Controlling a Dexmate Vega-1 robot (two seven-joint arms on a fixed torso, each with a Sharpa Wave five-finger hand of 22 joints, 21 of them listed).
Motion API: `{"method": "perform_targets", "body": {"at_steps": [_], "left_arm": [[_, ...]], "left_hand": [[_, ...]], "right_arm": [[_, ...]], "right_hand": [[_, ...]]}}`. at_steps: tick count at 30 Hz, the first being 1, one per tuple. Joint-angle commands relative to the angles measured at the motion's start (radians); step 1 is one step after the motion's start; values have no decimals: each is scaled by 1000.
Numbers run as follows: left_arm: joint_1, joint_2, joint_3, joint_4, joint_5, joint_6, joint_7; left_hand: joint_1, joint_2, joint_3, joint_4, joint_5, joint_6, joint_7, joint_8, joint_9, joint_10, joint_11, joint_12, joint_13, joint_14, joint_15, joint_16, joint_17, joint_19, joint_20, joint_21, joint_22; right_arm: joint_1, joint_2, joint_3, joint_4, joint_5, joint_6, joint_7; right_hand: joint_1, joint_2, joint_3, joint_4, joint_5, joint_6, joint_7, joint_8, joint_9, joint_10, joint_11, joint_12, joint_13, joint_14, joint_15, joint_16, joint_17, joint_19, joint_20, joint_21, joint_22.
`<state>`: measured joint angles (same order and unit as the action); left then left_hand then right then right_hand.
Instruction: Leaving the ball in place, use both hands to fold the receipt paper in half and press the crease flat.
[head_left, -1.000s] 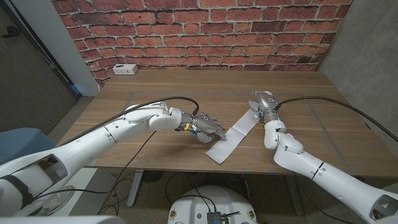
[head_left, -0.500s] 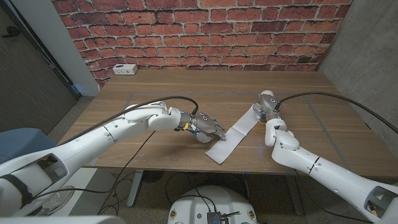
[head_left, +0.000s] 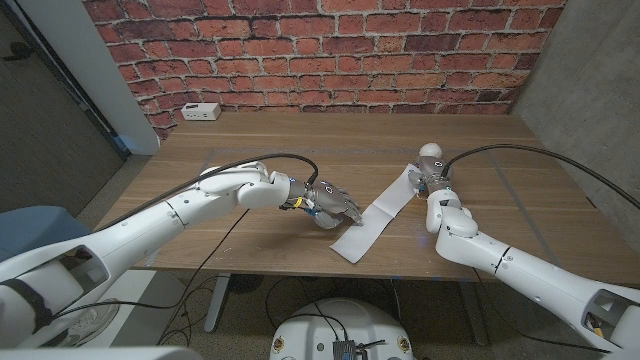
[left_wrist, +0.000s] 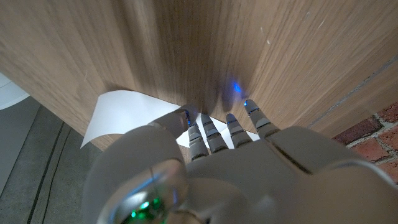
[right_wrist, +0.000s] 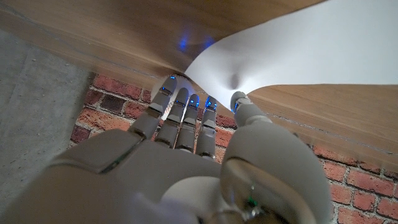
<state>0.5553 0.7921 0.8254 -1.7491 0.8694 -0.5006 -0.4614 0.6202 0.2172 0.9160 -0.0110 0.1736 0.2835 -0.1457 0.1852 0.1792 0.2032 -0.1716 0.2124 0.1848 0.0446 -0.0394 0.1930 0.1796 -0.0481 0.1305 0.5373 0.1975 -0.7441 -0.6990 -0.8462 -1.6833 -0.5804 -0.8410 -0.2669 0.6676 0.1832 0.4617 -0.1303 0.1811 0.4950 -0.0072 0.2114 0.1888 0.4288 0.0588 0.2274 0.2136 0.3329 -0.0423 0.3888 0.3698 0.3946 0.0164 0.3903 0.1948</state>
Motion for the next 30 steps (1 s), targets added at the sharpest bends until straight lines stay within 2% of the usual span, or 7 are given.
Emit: {"method": "perform_targets", "body": {"at_steps": [1,3,5,8,11,19,30], "left_arm": [[-11,-8,4,15,-7,-6,-4],[-13,-10,5,19,-10,-6,-5],[-16,-11,7,23,-10,-6,-7],[-23,-16,11,31,-7,-10,-6],[-28,-19,14,37,-6,-13,-6],[-40,-24,21,51,-9,-19,-9],[-56,-29,27,69,-15,-29,-10]], "left_hand": [[11,0,-3,-1,-2,10,10,6,4,8,3,0,2,3,-17,6,1,7,2,6,6],[13,0,-4,-1,-2,9,11,5,5,7,2,0,2,3,-17,6,1,7,3,7,6],[14,-1,-5,-1,-2,7,10,4,5,7,2,-1,2,3,-18,6,1,7,2,7,6],[16,-1,-8,0,-2,2,9,2,5,4,5,-2,3,2,-18,6,1,6,3,8,6],[17,-1,-10,1,-2,-2,9,0,5,-1,3,-4,3,0,-18,5,2,5,1,8,6],[20,-1,-15,4,-3,-7,7,-1,5,-2,0,-5,3,-3,-19,4,2,4,1,9,6],[24,-1,-21,7,-3,-6,5,0,5,-1,1,-5,3,-2,-20,5,2,3,2,11,6]], "right_arm": [[25,1,-20,31,9,-17,8],[12,2,-12,39,6,9,-44],[-4,2,1,42,10,44,-94],[-34,-2,42,34,48,120,-154],[-53,-7,75,17,92,171,-164],[-114,-5,194,-31,274,317,-163],[-179,-52,282,-132,367,416,-174]], "right_hand": [[4,9,3,10,0,31,3,10,4,1,0,2,4,-11,-4,5,7,-6,0,4,1],[65,14,36,-12,2,126,11,38,9,38,-14,16,6,41,-28,25,4,19,-9,19,1],[120,6,52,-25,-2,224,19,73,18,101,-23,40,13,100,-54,52,9,48,-16,38,2],[193,-1,56,-36,-2,368,24,157,50,169,-28,69,31,124,-66,70,24,59,-18,56,4],[219,-11,52,-42,-2,407,33,188,62,186,-32,78,38,133,-74,78,31,60,-22,61,4],[262,-19,58,-49,3,442,72,225,79,197,-28,85,48,135,-72,68,26,53,-21,65,3],[305,-46,88,-51,4,480,115,273,102,217,1,91,53,163,-42,30,-12,53,6,73,0]]}}
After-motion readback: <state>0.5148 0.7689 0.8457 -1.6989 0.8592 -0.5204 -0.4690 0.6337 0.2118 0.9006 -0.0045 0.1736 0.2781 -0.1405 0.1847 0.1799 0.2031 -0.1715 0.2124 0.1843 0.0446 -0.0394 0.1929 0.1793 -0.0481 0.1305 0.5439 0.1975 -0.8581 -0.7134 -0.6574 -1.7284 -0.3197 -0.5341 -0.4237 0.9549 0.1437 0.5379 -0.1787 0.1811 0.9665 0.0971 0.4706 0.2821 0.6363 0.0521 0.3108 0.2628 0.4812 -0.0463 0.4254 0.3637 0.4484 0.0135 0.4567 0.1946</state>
